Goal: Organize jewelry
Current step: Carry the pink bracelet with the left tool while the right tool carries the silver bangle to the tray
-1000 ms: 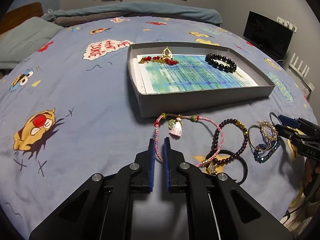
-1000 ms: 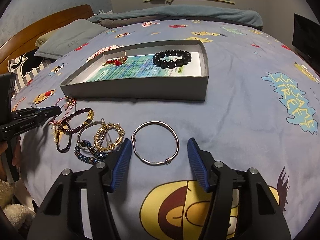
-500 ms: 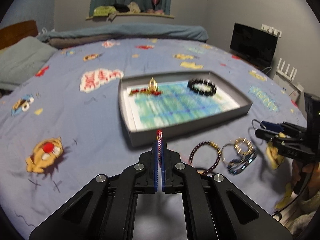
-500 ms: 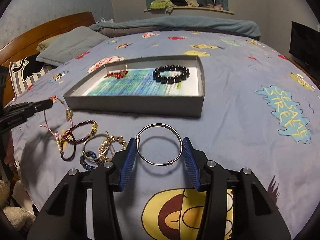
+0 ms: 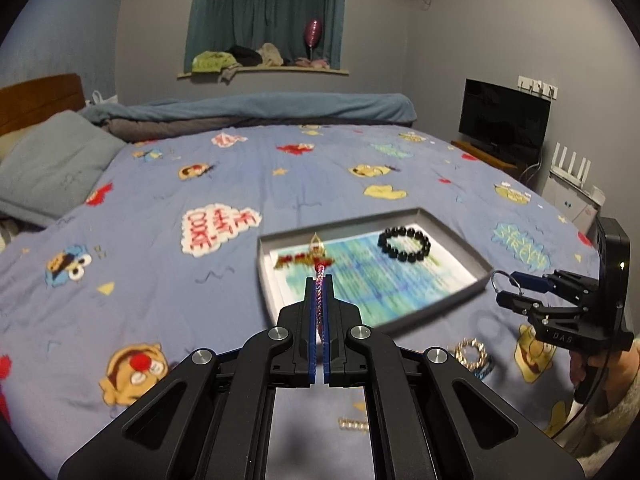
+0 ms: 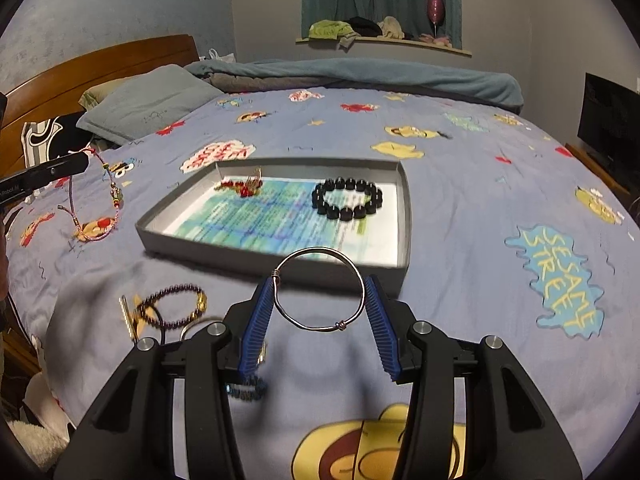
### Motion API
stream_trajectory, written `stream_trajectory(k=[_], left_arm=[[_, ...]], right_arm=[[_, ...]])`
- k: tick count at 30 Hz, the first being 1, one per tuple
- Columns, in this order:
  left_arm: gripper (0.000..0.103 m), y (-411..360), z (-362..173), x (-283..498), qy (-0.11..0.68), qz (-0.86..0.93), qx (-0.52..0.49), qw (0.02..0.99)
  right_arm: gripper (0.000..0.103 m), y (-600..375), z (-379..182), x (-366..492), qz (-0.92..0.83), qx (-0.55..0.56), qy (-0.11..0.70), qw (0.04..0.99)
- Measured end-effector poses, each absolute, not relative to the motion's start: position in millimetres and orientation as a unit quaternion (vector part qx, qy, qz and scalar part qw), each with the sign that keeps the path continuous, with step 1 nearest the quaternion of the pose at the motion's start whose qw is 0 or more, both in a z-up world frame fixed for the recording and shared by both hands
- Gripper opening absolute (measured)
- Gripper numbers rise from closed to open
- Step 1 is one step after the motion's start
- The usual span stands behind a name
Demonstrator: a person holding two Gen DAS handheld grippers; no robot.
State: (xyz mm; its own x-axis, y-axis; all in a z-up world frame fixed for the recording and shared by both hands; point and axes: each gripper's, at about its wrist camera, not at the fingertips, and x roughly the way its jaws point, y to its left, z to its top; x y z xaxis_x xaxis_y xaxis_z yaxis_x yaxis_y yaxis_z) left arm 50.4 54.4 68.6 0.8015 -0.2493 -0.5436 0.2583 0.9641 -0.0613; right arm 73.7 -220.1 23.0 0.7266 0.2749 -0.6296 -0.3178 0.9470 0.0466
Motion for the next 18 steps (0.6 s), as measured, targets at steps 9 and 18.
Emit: stream_trajectory(k=[9, 18], left_arm=[[0.003, 36, 89, 85, 0.269, -0.139, 0.02, 0.953], [0.003, 20, 84, 119, 0.27, -0.157, 0.002, 0.95]], right_arm=[[0.047, -215, 48, 106, 0.148, -0.035, 0.303, 0.941], [0.047, -207, 38, 139, 0.139, -0.039, 0.311, 0.939]])
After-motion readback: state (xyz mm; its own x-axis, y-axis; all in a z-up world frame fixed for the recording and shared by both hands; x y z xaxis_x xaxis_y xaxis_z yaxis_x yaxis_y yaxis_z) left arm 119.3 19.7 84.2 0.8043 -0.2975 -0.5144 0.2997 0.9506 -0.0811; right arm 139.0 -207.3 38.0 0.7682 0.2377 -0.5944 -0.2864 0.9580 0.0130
